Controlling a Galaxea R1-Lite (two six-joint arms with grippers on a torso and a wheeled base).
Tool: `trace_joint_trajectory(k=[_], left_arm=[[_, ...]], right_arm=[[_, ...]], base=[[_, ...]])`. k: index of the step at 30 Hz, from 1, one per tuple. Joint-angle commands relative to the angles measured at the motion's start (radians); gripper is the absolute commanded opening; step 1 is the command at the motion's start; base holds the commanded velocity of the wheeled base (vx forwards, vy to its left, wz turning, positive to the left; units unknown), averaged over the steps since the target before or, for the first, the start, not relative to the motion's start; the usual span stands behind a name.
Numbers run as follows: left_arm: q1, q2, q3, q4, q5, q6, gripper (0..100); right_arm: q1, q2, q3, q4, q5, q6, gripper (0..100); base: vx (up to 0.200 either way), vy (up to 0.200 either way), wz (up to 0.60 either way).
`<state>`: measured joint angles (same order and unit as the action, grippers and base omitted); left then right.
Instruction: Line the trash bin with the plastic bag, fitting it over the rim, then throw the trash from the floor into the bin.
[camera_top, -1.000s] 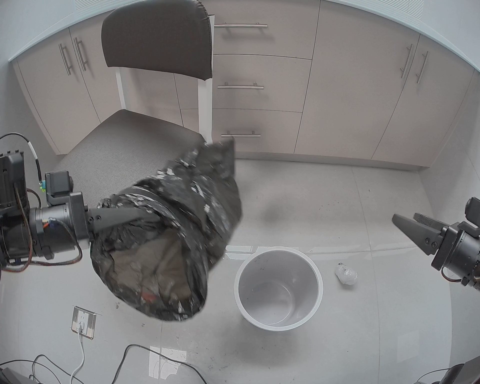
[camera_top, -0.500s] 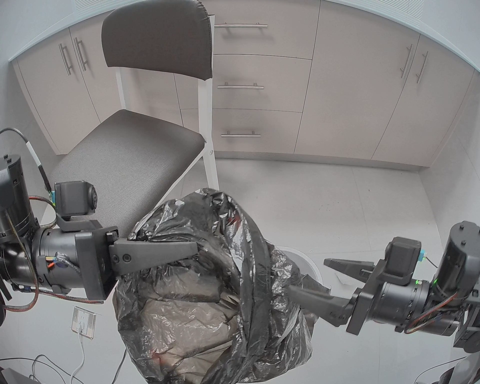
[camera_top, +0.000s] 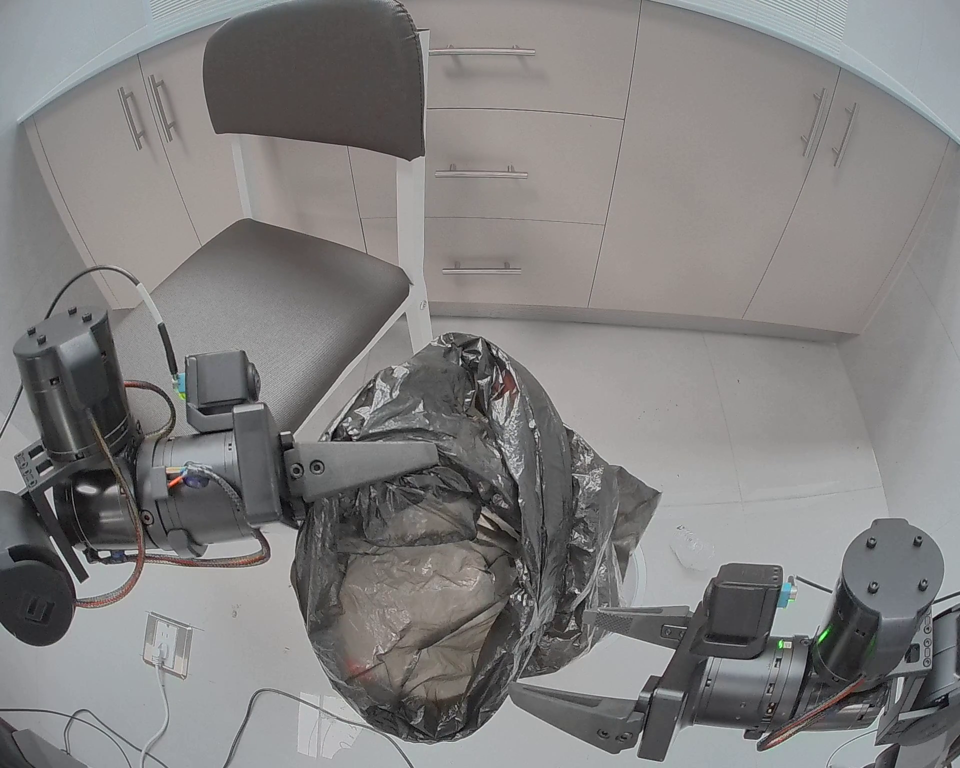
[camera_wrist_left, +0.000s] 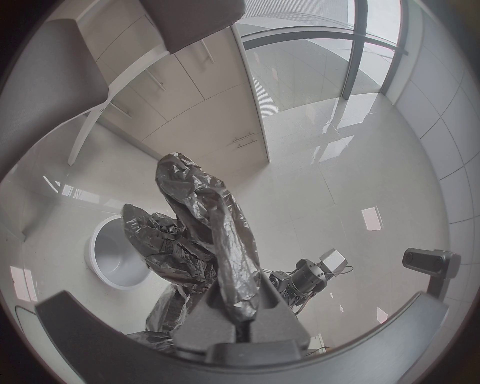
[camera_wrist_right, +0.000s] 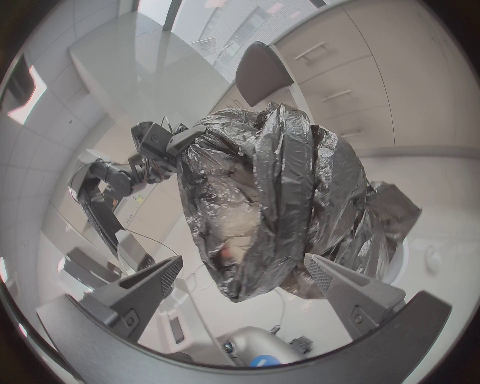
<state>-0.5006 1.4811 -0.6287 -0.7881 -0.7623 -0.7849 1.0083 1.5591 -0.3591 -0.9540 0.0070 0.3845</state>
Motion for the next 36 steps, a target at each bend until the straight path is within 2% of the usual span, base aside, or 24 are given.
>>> trace_joint_trajectory(k=[1,15,18,32,36], left_arm=[[-0.004,0.047,0.009,-0.026,-0.002,-0.019,0],[-0.006,0.035,0.018,-0.03,-0.002,-0.019,0],[-0.016,0.035,0.02,-0.03,-0.002,-0.019,0],[-0.018,0.028,0.023,-0.03,-0.002,-0.017,0],[-0.018,0.027,0.023,-0.03,-0.002,-0.017,0]], right_arm=[[0.012,0.004,-0.03,-0.006,0.005,0.113,100],[-0.014,0.144,-0.049,-0.014,-0.004,0.145,100],[-0.023,0.183,-0.047,-0.065,-0.007,0.16,100],[-0.14,0.303,-0.058,-0.101,-0.005,0.148,100],[-0.148,0.32,-0.072,-0.101,-0.009,0.149,100]], base=[[0.0,0.0,0.0],[0.0,0.0,0.0],[0.0,0.0,0.0],[0.0,0.0,0.0],[0.0,0.0,0.0]])
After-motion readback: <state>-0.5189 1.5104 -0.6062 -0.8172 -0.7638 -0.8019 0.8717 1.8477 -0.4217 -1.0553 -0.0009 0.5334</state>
